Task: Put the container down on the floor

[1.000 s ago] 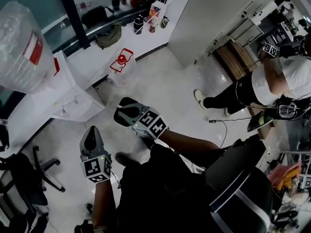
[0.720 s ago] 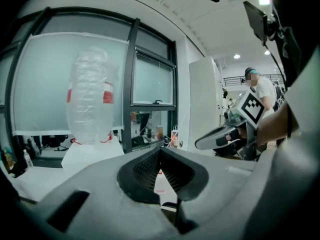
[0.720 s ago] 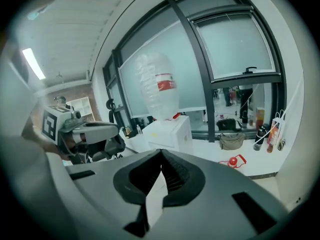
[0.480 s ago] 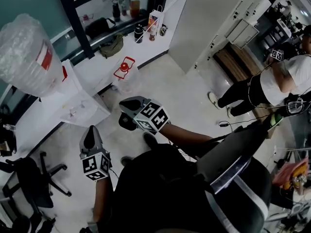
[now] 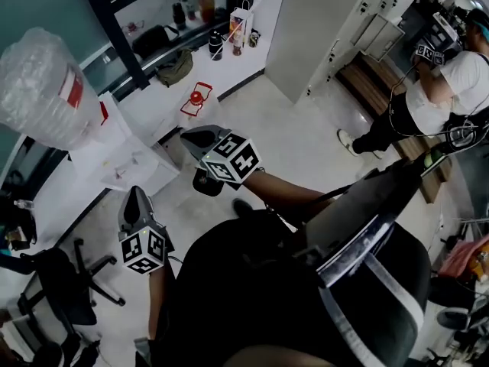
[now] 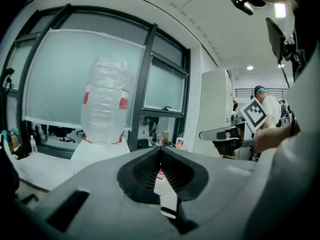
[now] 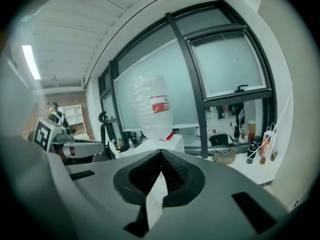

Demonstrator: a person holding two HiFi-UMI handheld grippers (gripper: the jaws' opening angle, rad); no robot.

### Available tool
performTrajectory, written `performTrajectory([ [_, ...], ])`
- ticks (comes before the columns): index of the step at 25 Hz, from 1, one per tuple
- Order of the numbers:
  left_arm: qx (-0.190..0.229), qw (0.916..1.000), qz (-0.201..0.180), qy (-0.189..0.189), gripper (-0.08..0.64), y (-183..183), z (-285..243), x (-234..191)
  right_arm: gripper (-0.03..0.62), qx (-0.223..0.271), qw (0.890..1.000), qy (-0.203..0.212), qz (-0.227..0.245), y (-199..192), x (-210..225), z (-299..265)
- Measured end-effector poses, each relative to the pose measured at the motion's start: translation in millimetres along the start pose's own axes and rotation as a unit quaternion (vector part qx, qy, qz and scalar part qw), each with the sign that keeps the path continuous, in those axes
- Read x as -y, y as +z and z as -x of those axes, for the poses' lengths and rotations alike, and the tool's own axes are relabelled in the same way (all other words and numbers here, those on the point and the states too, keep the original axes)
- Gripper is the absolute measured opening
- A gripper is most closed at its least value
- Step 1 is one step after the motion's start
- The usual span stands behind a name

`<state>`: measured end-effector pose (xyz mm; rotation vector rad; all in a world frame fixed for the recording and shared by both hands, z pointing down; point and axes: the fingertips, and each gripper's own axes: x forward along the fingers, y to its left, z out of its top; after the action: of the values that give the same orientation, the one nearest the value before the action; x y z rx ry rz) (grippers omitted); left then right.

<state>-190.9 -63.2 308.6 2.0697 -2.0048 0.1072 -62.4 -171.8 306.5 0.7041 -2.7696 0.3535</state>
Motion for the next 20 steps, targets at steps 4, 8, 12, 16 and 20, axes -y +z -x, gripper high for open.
performTrajectory([
  [4, 0.002, 0.9999, -0.01, -0.008, 0.011, 7, -2, 1, 0.008, 0.001, 1.0, -0.002, 0.003, 4, 1, -3],
  [8, 0.012, 0.9998, -0.013, -0.01, 0.011, 15, -5, 1, 0.008, 0.003, 1.0, 0.0, 0.012, 7, 1, -3],
  [12, 0.014, 0.9998, -0.009, -0.011, 0.011, 17, -6, 0, 0.008, 0.002, 1.0, -0.003, 0.02, 8, 3, -6],
  [16, 0.011, 0.9999, -0.01, -0.007, 0.011, 16, -5, -6, 0.008, 0.003, 1.0, -0.001, 0.023, 9, 2, -9],
  [20, 0.011, 0.9999, -0.004, -0.009, 0.011, 14, -4, -5, 0.008, 0.002, 1.0, -0.001, 0.026, 8, 0, -8],
])
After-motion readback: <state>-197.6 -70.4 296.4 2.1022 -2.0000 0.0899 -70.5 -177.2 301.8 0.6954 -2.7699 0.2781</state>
